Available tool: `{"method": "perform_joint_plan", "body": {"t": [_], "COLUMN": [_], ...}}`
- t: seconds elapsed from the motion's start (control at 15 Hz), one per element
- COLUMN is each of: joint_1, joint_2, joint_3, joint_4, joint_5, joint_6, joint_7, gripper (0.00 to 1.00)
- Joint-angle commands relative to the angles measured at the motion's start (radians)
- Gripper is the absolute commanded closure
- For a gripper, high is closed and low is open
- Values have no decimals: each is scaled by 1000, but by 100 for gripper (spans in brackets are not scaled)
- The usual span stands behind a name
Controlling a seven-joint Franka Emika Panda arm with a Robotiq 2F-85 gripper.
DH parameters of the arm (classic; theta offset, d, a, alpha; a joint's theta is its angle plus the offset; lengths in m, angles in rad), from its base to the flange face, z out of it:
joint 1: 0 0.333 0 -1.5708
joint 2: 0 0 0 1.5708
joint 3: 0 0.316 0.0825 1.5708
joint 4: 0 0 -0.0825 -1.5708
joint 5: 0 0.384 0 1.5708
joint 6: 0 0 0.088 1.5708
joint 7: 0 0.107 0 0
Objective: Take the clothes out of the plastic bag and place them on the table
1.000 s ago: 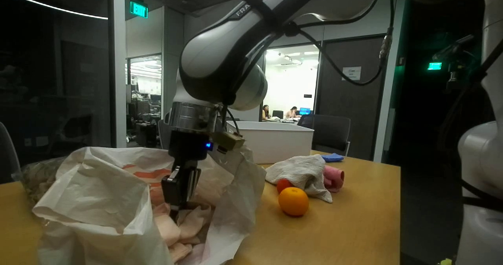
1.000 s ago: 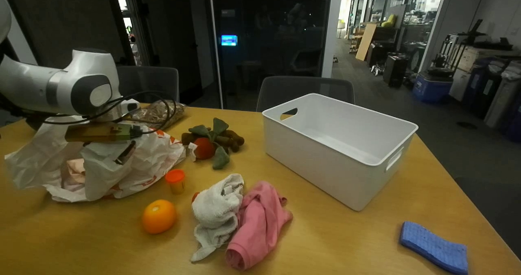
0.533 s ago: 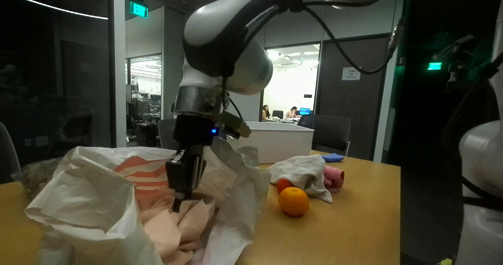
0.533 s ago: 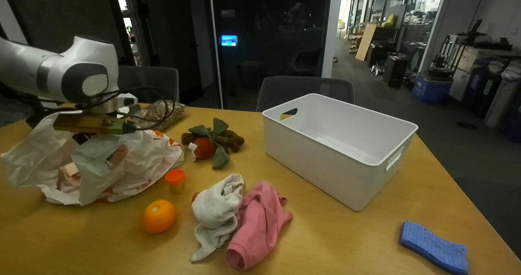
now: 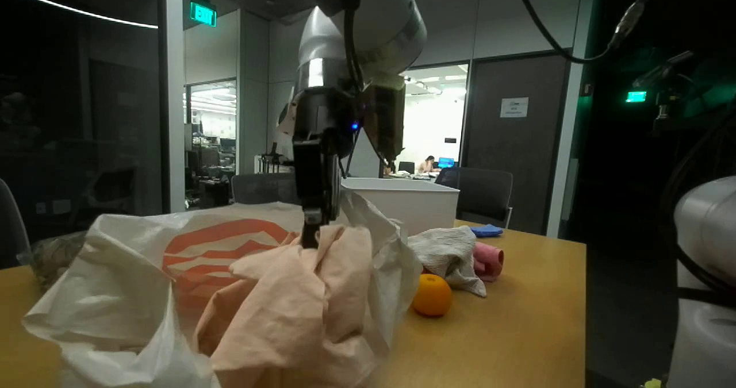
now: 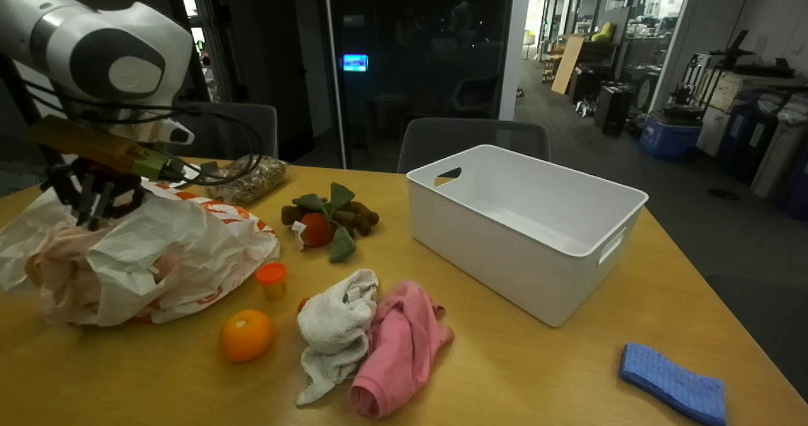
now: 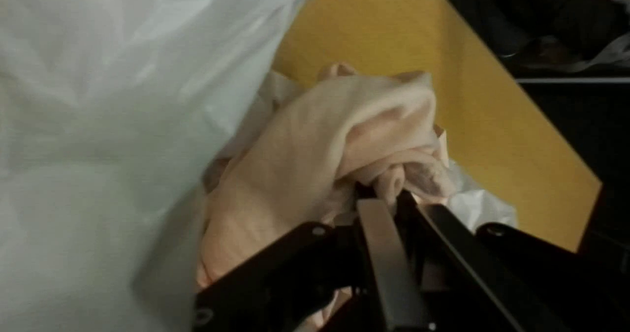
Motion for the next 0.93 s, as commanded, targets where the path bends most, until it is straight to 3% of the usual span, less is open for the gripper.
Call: {"method": "perform_joint_plan", "body": {"t": [0.0, 0.33, 0.87], "joint_1": [-17, -36, -52], "joint_2": [-76, -272, -686], "joint_3": [-40, -88, -146], "joint_4": [10, -75, -280], "joint_5": [77, 160, 199], "joint_6": [-115, -51, 52], "joint_7": [-52, -100, -57], "gripper": [97, 97, 97]}}
